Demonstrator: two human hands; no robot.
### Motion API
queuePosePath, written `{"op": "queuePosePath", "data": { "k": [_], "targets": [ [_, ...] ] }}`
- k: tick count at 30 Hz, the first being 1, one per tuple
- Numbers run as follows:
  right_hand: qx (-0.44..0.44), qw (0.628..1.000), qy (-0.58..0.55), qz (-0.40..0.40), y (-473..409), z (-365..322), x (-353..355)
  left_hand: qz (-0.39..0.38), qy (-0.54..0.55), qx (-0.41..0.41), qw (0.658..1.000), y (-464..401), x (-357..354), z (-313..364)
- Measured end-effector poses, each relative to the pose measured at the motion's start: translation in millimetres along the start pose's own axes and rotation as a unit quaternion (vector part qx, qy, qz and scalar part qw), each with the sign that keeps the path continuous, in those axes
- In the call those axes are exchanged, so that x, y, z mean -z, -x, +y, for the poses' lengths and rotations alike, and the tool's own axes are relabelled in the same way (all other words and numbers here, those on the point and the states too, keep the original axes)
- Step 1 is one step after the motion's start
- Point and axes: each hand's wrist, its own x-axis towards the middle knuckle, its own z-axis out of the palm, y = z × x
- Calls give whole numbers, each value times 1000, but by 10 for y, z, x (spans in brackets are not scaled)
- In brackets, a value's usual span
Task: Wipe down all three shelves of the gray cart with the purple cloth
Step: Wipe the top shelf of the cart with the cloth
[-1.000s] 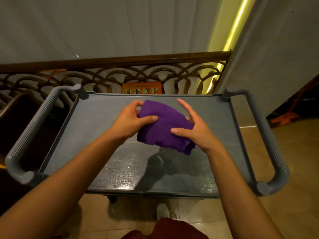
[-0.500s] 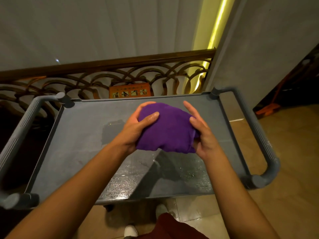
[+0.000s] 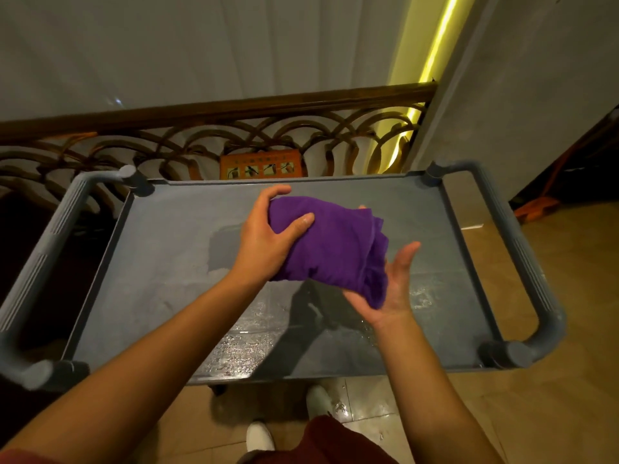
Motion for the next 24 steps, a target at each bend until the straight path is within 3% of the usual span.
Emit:
{"op": "queuePosePath", "data": {
  "k": [4, 8, 12, 15, 17, 18, 21, 24],
  "targets": [
    [71, 974, 210, 43, -171, 52, -88, -17, 33, 28, 999, -34, 24, -155],
    [63, 960, 264, 65, -339, 2, -28, -39, 74, 118, 990, -86, 85, -394],
    [52, 936, 332, 103, -492, 15, 76, -35, -14, 150, 988, -39, 21, -751],
    [107, 900, 406, 115, -690, 13, 90, -3, -203, 80, 976, -50, 198, -1013],
    [157, 844, 502, 108, -868, -59, 114, 16, -326, 29, 945, -19, 461, -1220],
    [180, 798, 565, 107, -967, -120, 150, 18, -372, 14, 928, 10, 622, -1319],
    [234, 590, 764, 117, -1222, -239, 412, 10, -480, 32, 877, 120, 1164, -1622],
    [126, 492, 861, 27, -1316, -99, 732, -9, -532, 99, 841, 308, 1664, -1883]
  ]
}}
